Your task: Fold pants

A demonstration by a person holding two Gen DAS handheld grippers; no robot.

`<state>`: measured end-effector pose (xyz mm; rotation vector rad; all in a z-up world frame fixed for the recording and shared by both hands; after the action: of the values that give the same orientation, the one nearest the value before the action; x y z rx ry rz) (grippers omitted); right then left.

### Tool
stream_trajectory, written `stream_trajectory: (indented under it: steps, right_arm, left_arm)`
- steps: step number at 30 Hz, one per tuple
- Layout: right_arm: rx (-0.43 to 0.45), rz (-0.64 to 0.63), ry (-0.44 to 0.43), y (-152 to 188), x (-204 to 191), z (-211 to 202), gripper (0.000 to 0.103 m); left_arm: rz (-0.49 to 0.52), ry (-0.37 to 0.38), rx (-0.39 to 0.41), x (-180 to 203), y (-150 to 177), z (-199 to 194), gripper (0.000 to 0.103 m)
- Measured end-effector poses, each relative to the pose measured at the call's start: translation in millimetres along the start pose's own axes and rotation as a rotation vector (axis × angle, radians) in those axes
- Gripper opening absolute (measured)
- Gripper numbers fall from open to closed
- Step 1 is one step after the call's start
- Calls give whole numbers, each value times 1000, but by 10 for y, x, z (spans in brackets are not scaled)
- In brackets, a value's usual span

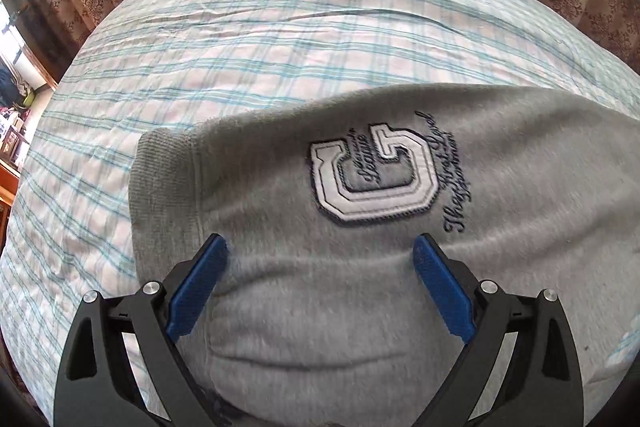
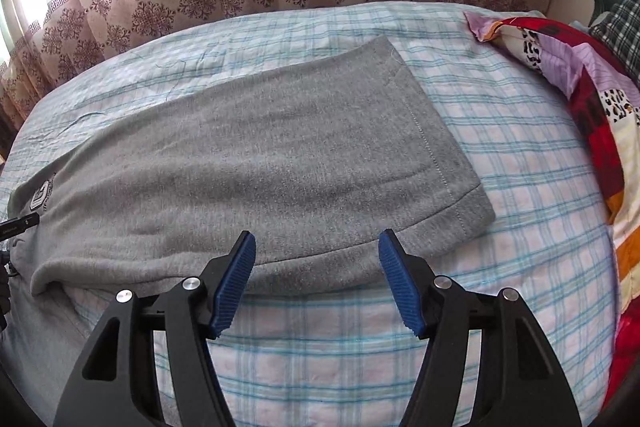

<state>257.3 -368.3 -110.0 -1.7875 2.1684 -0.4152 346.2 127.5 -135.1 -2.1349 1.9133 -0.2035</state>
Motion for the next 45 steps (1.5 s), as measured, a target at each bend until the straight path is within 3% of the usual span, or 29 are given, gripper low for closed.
stream_trajectory:
  steps: [3, 9, 11, 13, 18, 22, 29, 38, 45]
  right_arm:
    - [-46, 11, 21, 60, 34, 162, 65]
    - [-52, 9, 47, 86, 26, 191, 68]
    - [-24, 16, 50, 22, -18, 112, 68]
    - [6, 13, 38, -77, -59, 52, 68]
    - [-67, -19, 58, -129, -75, 357, 71]
    - [-64, -7, 51, -200, -86, 298, 72]
    - [7, 33, 16, -649, -113, 144, 72]
    - [50, 109, 75, -1448, 55, 322, 72]
    - [37, 152, 129, -1767, 297, 590, 72]
  left_arm:
    - [-13, 12, -18, -34, -131, 141, 96]
    - [5, -18, 16, -11, -348, 207, 99]
    - [18, -61, 61, -6, -444, 175, 98]
    - [-10, -48, 41, -29, -505, 243, 98]
    - [-2, -50, 52, -35, -489, 248, 100]
    - [20, -26, 45, -53, -460, 179, 99]
    - [99, -1, 84, 127, -396, -114, 99]
    - [109, 46, 70, 177, -403, -221, 99]
    - [121, 75, 55, 241, -367, -250, 99]
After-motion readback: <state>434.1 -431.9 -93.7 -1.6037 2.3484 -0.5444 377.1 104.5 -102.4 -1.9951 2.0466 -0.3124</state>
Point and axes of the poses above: each gripper's, at about its wrist camera, not at the fingertips, and z roughly the way its jaws point, x to its right, y to its underside, the point moved 4 cm from there along z, roughly the way its jaws point, and after that the axes turned 9 degrees about -x, right-handed, at the moved point
